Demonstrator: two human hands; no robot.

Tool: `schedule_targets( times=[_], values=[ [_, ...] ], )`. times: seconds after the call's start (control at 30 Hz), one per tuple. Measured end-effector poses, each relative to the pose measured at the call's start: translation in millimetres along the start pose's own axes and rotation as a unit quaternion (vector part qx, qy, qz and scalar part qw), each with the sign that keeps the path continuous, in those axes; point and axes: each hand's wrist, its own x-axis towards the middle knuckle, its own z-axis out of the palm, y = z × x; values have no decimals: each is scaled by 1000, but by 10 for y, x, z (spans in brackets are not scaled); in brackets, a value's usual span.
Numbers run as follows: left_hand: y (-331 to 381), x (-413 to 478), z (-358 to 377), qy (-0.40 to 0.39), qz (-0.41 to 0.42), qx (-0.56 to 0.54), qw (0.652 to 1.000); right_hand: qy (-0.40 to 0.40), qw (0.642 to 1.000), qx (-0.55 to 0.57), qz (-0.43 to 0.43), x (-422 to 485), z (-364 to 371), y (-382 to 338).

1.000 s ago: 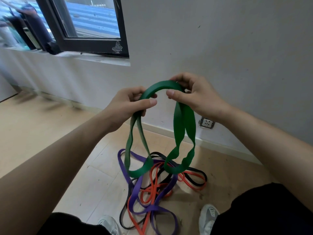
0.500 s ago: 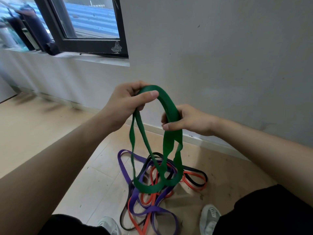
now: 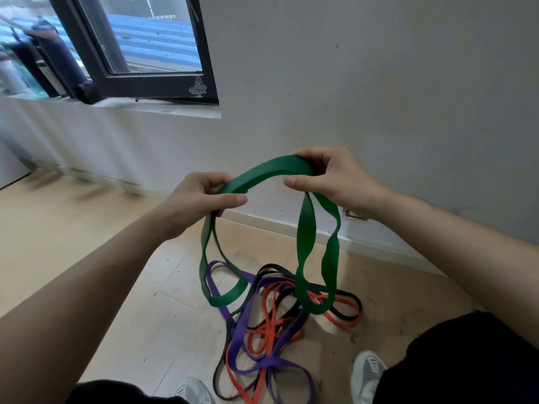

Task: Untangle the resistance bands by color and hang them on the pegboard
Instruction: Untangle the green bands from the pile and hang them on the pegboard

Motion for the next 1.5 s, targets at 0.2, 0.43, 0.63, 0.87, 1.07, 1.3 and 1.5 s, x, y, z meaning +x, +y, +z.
schedule_targets(
  times=[0.2, 0.43, 0.63, 0.87, 1.07, 1.3, 1.5],
  values=[
    [227, 68, 248, -43, 31, -5, 999, -81, 988, -131, -28, 3, 151, 7],
    [311, 104, 325, -3, 73, 83, 994, -161, 984, -65, 44, -1, 77, 132],
    [333, 54, 278, 1, 60, 42, 997, -203, 961, 129, 137, 2, 53, 295],
    [343, -1, 189, -7, 58, -15, 998, -248, 935, 202, 152, 28, 193, 263],
    [291, -51, 82, 65, 47, -13, 997, -237, 946, 176, 130, 37, 143, 251],
    [185, -34, 38, 137, 15, -2, 991, -93, 994, -48, 30, 32, 235, 168],
    [156, -34, 6, 36, -16, 6, 999, -45, 999, -15, -4, 0, 148, 89]
  ],
)
